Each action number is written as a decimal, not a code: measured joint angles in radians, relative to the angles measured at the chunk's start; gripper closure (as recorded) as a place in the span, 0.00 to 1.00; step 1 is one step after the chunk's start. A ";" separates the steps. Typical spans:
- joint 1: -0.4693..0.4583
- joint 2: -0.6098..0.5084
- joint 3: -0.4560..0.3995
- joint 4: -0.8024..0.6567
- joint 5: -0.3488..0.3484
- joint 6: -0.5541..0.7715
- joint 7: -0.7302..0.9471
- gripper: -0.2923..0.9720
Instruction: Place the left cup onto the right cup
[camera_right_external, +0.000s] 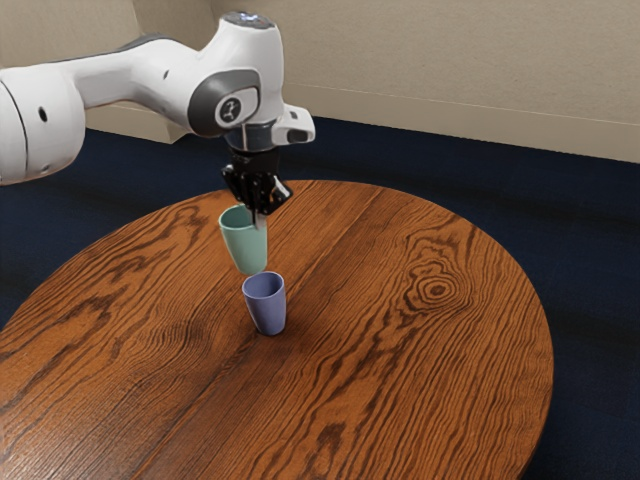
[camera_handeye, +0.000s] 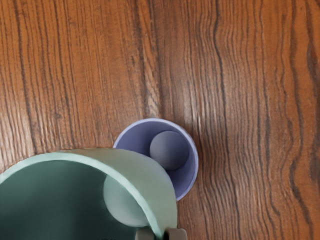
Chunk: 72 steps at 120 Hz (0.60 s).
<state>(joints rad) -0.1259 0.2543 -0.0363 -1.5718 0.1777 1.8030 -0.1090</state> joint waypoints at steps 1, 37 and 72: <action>0.000 0.001 0.000 0.001 0.000 0.000 0.000 0.85; -0.003 0.063 0.006 0.047 -0.001 -0.007 -0.014 0.85; -0.004 0.103 0.010 0.071 -0.002 -0.011 -0.021 0.85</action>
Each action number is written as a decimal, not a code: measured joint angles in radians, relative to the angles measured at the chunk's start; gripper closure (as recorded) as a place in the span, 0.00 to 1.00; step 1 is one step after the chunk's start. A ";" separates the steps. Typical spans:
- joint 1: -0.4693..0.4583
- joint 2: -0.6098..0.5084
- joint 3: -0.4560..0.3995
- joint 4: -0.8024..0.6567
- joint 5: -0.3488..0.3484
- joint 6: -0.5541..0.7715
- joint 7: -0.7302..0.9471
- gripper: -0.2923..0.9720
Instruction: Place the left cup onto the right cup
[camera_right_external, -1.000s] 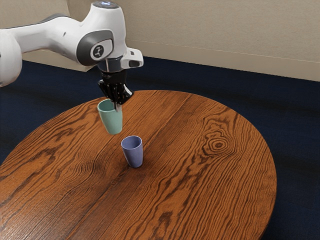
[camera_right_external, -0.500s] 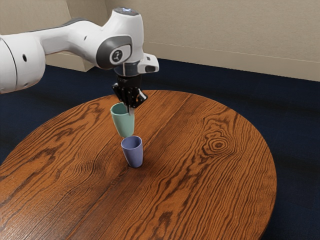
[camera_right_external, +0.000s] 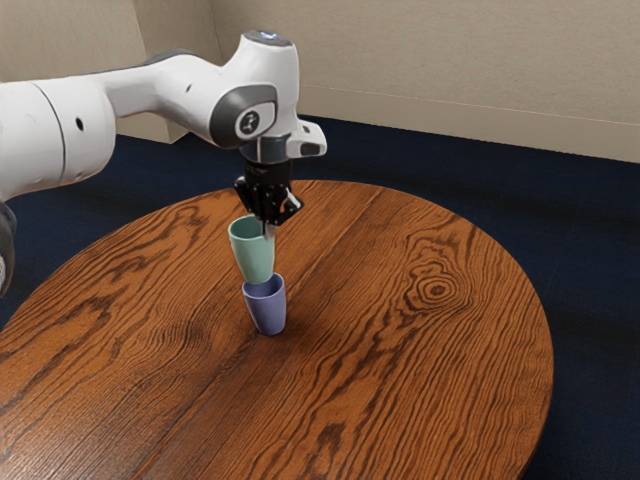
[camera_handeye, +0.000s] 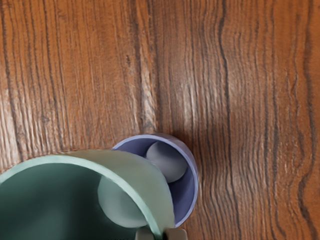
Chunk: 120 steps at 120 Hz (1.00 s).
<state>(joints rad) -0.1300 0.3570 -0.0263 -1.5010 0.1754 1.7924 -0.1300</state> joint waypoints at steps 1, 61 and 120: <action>0.000 0.001 0.000 0.000 0.000 0.000 0.000 0.85; -0.001 0.005 0.000 0.002 -0.005 -0.008 -0.006 0.59; 0.001 -0.031 -0.005 -0.005 -0.010 -0.023 -0.007 0.34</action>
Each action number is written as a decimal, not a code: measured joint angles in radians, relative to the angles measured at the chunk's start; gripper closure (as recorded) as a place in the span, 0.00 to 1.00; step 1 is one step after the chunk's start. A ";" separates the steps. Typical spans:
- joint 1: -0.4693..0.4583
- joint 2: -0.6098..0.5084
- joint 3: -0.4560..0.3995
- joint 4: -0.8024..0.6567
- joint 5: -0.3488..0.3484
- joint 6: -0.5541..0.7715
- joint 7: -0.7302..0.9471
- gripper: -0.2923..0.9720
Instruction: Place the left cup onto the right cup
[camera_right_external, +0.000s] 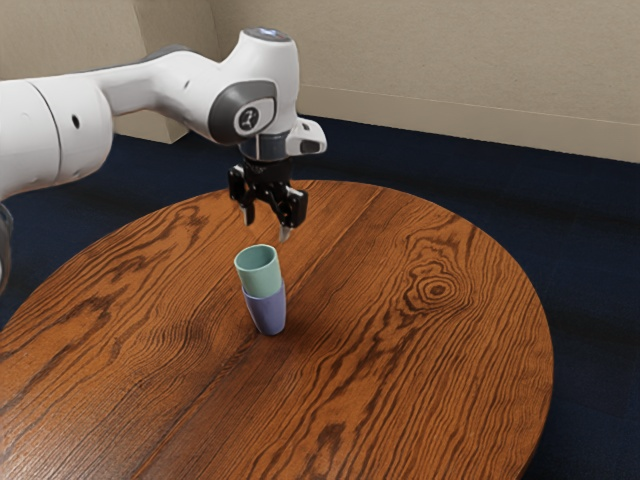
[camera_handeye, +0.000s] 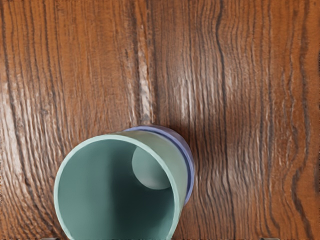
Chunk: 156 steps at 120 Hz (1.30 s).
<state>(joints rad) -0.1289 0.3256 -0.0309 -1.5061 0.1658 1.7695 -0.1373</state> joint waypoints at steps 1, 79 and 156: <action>0.000 -0.002 0.000 -0.001 0.000 0.000 0.000 0.33; 0.010 -0.207 -0.006 -0.082 -0.041 -0.093 0.018 0.24; 0.047 -0.259 0.006 -0.079 -0.075 -0.159 0.117 0.23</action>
<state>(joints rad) -0.0820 0.0662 -0.0245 -1.5851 0.0911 1.6102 -0.0204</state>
